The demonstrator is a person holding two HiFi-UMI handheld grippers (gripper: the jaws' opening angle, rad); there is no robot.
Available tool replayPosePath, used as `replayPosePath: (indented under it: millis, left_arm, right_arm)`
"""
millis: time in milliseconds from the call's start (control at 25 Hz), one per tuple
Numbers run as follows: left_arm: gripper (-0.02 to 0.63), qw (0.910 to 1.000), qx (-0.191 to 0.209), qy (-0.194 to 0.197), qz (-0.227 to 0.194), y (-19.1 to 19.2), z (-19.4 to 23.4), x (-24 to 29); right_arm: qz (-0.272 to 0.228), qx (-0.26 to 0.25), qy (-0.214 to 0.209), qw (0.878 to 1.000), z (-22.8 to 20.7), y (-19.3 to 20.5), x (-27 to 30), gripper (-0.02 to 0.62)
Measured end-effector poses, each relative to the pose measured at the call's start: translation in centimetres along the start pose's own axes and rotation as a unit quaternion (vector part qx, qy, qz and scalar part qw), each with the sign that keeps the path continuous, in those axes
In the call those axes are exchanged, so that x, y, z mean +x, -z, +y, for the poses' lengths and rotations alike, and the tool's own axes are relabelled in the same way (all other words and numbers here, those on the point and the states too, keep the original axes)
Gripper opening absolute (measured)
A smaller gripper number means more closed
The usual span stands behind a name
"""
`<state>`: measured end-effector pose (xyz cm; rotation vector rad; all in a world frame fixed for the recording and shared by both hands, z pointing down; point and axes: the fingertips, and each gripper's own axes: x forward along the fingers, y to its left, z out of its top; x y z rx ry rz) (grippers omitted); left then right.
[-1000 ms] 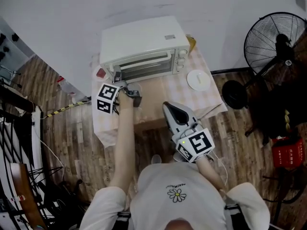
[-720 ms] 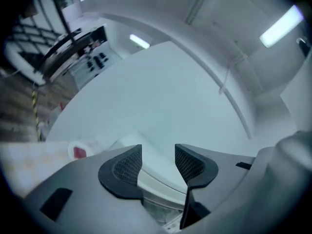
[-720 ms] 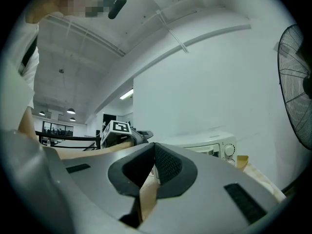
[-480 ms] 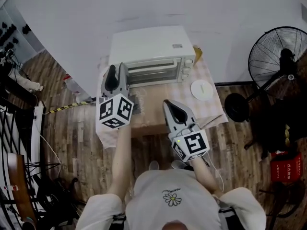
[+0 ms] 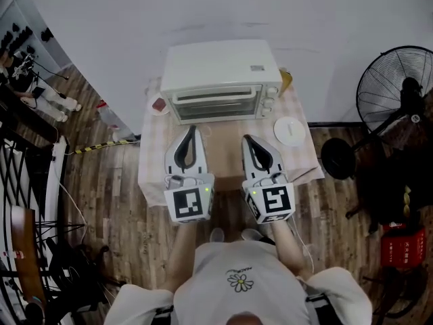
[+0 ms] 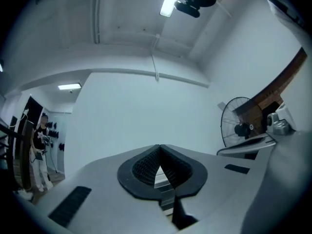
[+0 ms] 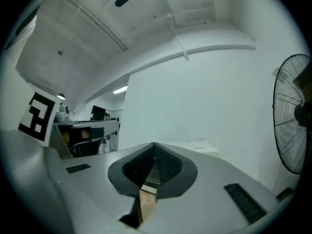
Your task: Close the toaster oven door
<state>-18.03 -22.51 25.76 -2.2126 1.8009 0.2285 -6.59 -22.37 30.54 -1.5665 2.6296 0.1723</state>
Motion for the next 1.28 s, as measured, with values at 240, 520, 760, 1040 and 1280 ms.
replayPosePath:
  millis: [240,520,760,1040,1280]
  left_arm:
    - [0.017,0.9992,0.004,-0.002,0.040,2.6,-1.2,-2.5]
    - [0.017,0.9986,0.016,-0.008,0.050,3.4,-0.8,-3.2]
    - [0.017,0.9985,0.013,-0.011,0.052,3.5,-0.3,-3.4]
    - [0.017,0.9980,0.006,-0.013,0.062,4.1,0.3,-3.4]
    - [0.017,0.9979,0.008,-0.021,0.061,4.1,0.8,-3.2]
  right_arm:
    - [0.015,-0.010,0.027,0.999,-1.2,1.0,-0.8,0.009]
    - [0.035,-0.029,0.036,0.998,-1.8,2.4,-1.9,0.009]
    - [0.038,-0.033,0.044,0.998,-2.0,2.3,-2.3,0.009]
    - [0.042,-0.036,0.047,0.997,-2.0,2.4,-2.4,0.009]
    - [0.043,-0.040,0.046,0.997,-2.1,2.3,-2.2,0.009]
